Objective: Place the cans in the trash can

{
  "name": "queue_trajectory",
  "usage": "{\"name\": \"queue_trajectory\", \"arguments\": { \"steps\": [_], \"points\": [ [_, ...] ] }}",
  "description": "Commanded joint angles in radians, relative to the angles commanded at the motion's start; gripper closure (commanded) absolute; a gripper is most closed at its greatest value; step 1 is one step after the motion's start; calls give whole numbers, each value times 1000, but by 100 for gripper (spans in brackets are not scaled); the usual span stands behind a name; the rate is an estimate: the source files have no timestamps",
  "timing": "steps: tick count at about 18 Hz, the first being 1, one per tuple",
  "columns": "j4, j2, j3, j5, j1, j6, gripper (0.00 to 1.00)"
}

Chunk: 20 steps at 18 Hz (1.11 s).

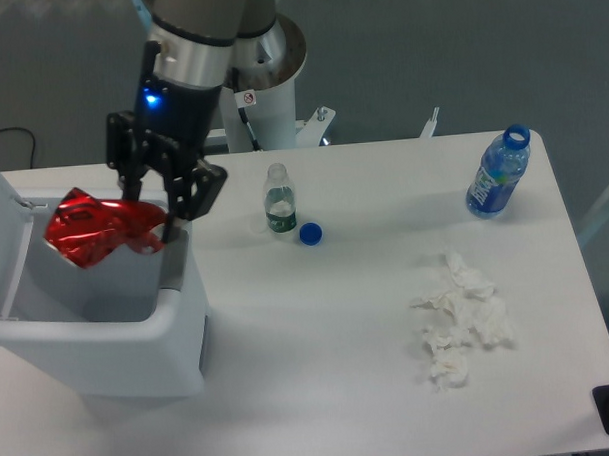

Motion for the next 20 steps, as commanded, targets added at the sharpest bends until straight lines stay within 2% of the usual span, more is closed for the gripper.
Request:
{"name": "queue_trajectory", "arguments": {
  "steps": [2, 5, 8, 18, 20],
  "points": [
    [2, 0, -2, 0, -2, 2, 38],
    [3, -2, 0, 0, -12, 6, 8],
    [5, -8, -2, 0, -14, 8, 1],
    [18, -8, 3, 14, 0, 37, 0],
    [14, -3, -2, 75, 23, 29, 0]
  ]
}}
